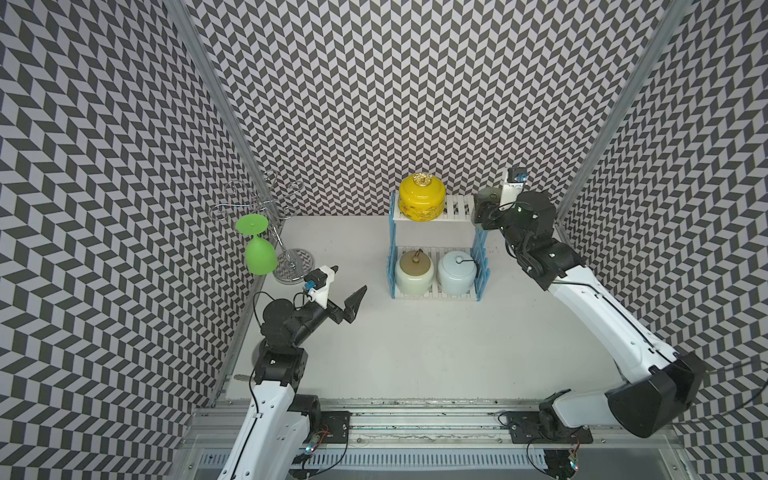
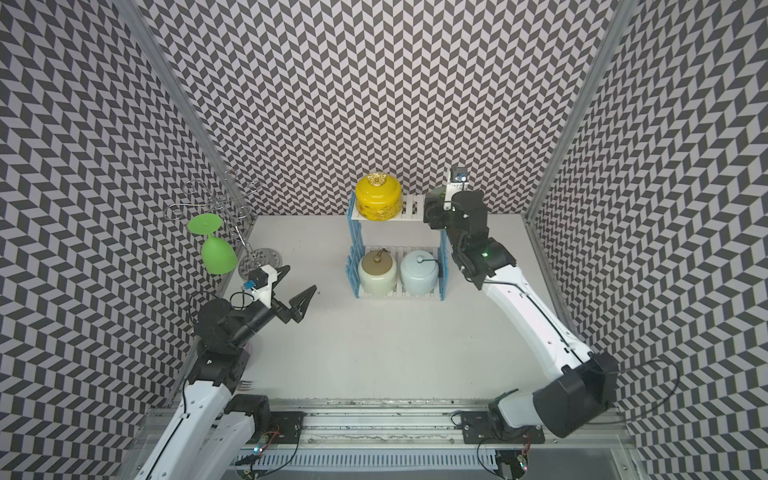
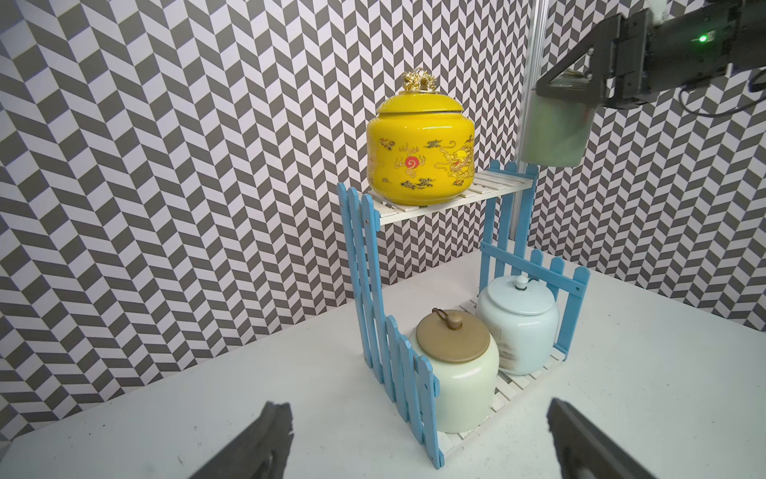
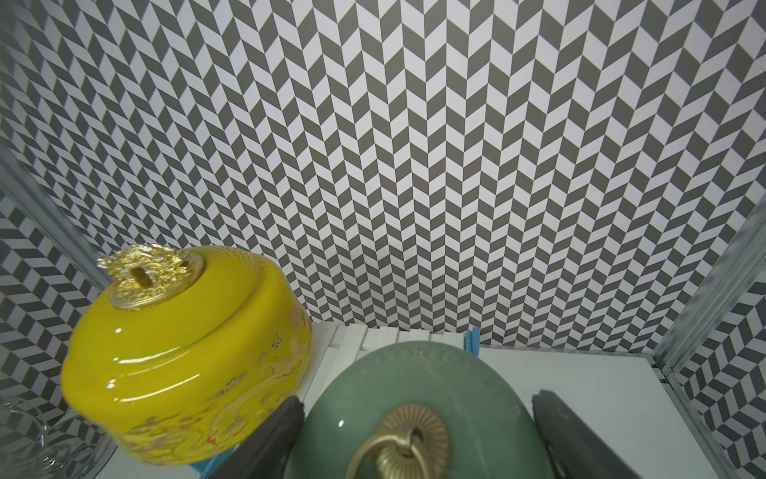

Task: Remove the tea canisters from the shelf
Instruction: Pick up the tea canister from the shelf, then place the tea canister at the center of the board.

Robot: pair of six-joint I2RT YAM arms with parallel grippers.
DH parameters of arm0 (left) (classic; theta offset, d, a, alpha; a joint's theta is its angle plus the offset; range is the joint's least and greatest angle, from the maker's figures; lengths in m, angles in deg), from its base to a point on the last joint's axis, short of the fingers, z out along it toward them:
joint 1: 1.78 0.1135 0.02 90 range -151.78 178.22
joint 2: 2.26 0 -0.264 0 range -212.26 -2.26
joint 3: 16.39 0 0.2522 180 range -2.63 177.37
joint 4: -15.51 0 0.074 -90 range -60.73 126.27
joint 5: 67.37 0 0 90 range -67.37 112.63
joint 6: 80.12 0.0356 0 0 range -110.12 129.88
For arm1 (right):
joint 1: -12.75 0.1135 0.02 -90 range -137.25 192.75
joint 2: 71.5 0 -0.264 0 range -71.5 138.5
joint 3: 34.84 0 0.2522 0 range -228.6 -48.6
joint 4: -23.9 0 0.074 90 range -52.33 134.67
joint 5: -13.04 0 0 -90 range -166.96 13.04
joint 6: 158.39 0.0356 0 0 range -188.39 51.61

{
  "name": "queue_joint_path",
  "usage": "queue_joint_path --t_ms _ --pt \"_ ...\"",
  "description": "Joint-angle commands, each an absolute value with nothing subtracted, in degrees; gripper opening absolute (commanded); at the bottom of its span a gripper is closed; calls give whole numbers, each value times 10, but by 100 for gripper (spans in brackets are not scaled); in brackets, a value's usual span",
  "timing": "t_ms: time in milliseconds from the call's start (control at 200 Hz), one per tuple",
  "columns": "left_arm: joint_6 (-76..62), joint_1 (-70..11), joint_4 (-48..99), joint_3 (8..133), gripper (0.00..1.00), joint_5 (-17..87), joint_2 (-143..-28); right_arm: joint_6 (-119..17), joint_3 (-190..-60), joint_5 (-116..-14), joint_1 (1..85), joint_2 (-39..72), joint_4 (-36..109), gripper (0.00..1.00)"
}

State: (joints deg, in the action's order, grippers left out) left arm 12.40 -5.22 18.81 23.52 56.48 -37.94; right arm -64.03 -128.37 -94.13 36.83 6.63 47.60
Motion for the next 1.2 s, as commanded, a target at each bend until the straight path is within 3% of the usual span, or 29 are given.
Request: queue_joint_path --t_ms 0,621,1197 --pt "126 -48 183 238 100 563 -383 -630 -1256 -948 369 9 390 34" --pt "129 -43 179 232 100 563 -393 -533 -913 -1075 374 -241 353 21" --pt "127 -41 180 232 100 558 -396 -385 -752 -1134 374 -279 393 21"
